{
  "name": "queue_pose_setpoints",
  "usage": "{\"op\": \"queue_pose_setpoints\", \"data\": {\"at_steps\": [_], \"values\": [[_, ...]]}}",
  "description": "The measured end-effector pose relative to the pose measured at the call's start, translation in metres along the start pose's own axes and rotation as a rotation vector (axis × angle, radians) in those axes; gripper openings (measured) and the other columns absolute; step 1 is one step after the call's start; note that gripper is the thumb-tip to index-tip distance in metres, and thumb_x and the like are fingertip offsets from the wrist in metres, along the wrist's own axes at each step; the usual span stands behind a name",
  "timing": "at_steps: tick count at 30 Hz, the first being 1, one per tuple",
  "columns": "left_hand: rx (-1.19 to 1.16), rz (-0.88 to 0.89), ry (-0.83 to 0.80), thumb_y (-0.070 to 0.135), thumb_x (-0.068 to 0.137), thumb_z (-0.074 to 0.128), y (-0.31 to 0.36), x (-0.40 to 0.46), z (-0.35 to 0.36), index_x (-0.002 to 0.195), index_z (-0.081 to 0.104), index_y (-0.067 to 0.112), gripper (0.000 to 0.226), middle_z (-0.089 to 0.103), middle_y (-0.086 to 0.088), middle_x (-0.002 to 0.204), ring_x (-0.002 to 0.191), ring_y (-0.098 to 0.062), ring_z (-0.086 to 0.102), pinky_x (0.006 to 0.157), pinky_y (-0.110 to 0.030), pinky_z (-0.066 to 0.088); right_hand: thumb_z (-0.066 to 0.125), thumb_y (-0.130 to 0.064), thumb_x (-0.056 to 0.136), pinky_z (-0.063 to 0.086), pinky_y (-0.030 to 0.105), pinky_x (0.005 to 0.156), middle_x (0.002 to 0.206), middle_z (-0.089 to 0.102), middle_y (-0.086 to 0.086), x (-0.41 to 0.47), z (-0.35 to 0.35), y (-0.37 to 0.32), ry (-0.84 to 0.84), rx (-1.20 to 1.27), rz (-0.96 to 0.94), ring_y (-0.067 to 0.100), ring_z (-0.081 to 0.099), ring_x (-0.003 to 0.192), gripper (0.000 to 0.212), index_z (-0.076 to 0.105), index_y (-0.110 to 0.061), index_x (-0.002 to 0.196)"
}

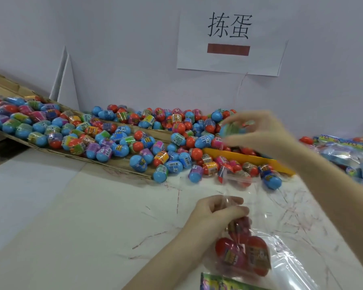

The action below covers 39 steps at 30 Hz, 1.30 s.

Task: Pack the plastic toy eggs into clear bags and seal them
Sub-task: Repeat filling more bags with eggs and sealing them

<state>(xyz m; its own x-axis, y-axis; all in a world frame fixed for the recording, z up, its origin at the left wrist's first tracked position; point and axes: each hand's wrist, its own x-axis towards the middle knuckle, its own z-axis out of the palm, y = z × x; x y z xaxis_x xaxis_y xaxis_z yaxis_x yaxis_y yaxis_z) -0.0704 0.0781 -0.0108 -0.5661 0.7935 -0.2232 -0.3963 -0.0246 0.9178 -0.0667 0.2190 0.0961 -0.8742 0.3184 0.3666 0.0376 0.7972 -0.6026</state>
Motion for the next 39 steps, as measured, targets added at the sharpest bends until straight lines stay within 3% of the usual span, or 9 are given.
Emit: {"op": "queue_pose_setpoints", "data": {"at_steps": [2, 5, 12, 18, 22, 27, 32, 35, 39], "values": [[-0.006, 0.002, 0.0, 0.01, 0.077, 0.071, 0.003, -0.002, 0.001, 0.091, 0.067, 0.007, 0.015, 0.073, -0.007, 0.087, 0.075, -0.014, 0.07, 0.064, -0.025, 0.057, 0.081, -0.024, 0.057, 0.048, 0.008, 0.054, 0.087, 0.06, -0.012, -0.018, -0.026, -0.006, 0.06, 0.288, -0.013, -0.003, 0.063, 0.066, 0.038, 0.06, -0.038, 0.086], [0.028, 0.065, 0.011, 0.01, 0.077, 0.069, 0.006, -0.007, 0.004, 0.092, 0.068, 0.011, 0.014, 0.072, -0.011, 0.096, 0.079, -0.016, 0.07, 0.075, -0.027, 0.056, 0.078, -0.038, 0.037, 0.054, 0.015, 0.06, 0.085, 0.068, -0.007, -0.05, -0.043, -0.013, -0.17, 0.349, -0.016, 0.008, 0.069, 0.072, 0.047, 0.066, -0.034, 0.082], [0.056, 0.177, -0.043, 0.004, 0.081, 0.063, 0.009, -0.012, 0.003, 0.097, 0.067, 0.01, 0.018, 0.074, -0.005, 0.092, 0.082, -0.015, 0.071, 0.076, -0.02, 0.055, 0.071, -0.027, 0.073, 0.04, 0.007, 0.077, 0.091, 0.058, -0.02, -0.061, -0.032, -0.01, -0.338, -0.365, -0.231, -0.001, 0.051, 0.084, 0.034, 0.064, -0.037, 0.105], [0.088, 0.195, -0.039, 0.007, 0.079, 0.065, 0.008, -0.011, 0.004, 0.099, 0.067, 0.01, 0.02, 0.074, -0.006, 0.092, 0.083, -0.017, 0.07, 0.077, -0.022, 0.054, 0.065, -0.01, 0.082, 0.039, 0.008, 0.083, 0.107, 0.047, -0.022, -0.057, -0.031, -0.01, -0.553, -0.426, -0.177, -0.002, 0.043, 0.1, 0.039, 0.059, -0.037, 0.111], [0.127, 0.208, -0.031, 0.012, 0.082, 0.062, 0.008, -0.012, 0.005, 0.093, 0.069, 0.016, 0.014, 0.074, -0.006, 0.086, 0.081, -0.014, 0.069, 0.09, -0.036, 0.048, 0.059, -0.02, 0.087, 0.039, 0.008, 0.082, 0.105, 0.054, -0.03, -0.057, -0.037, -0.013, -0.689, -0.37, -0.119, -0.011, 0.047, 0.1, 0.044, 0.046, -0.055, 0.11], [0.135, 0.201, -0.032, 0.013, 0.087, 0.057, 0.007, -0.012, 0.006, 0.089, 0.07, 0.017, 0.014, 0.073, -0.003, 0.079, 0.074, -0.011, 0.066, 0.08, -0.028, 0.05, 0.049, -0.066, 0.056, 0.037, 0.007, 0.082, 0.103, 0.051, -0.036, -0.064, -0.036, -0.007, -0.669, -0.329, -0.094, -0.018, 0.04, 0.102, 0.041, 0.046, -0.06, 0.096], [0.114, 0.21, 0.037, 0.014, 0.09, 0.054, 0.006, -0.011, 0.006, 0.088, 0.07, 0.019, 0.017, 0.068, -0.002, 0.074, 0.074, -0.013, 0.06, 0.075, -0.024, 0.048, 0.041, -0.077, 0.041, 0.017, 0.028, 0.087, 0.103, 0.043, -0.034, -0.071, -0.026, 0.002, -0.506, -0.457, -0.153, -0.005, 0.028, 0.106, 0.048, 0.051, -0.055, 0.083], [0.099, 0.202, 0.055, 0.015, 0.091, 0.052, 0.006, -0.011, 0.007, 0.091, 0.069, 0.02, 0.018, 0.068, 0.0, 0.071, 0.074, -0.012, 0.063, 0.075, -0.025, 0.048, 0.044, -0.068, 0.05, 0.031, 0.021, 0.094, 0.108, 0.037, -0.033, -0.076, -0.021, 0.007, -0.49, -0.286, -0.042, -0.003, 0.036, 0.109, 0.038, 0.054, -0.051, 0.082], [0.117, 0.217, 0.102, 0.019, 0.092, 0.052, 0.003, -0.01, 0.007, 0.091, 0.069, 0.024, 0.017, 0.067, 0.003, 0.07, 0.073, -0.008, 0.063, 0.075, -0.023, 0.049, 0.052, -0.065, 0.046, 0.052, 0.015, 0.069, 0.102, 0.045, -0.032, -0.088, -0.011, 0.015, -0.476, 0.058, 0.171, 0.0, 0.063, 0.085, 0.041, 0.057, -0.049, 0.083]]}}
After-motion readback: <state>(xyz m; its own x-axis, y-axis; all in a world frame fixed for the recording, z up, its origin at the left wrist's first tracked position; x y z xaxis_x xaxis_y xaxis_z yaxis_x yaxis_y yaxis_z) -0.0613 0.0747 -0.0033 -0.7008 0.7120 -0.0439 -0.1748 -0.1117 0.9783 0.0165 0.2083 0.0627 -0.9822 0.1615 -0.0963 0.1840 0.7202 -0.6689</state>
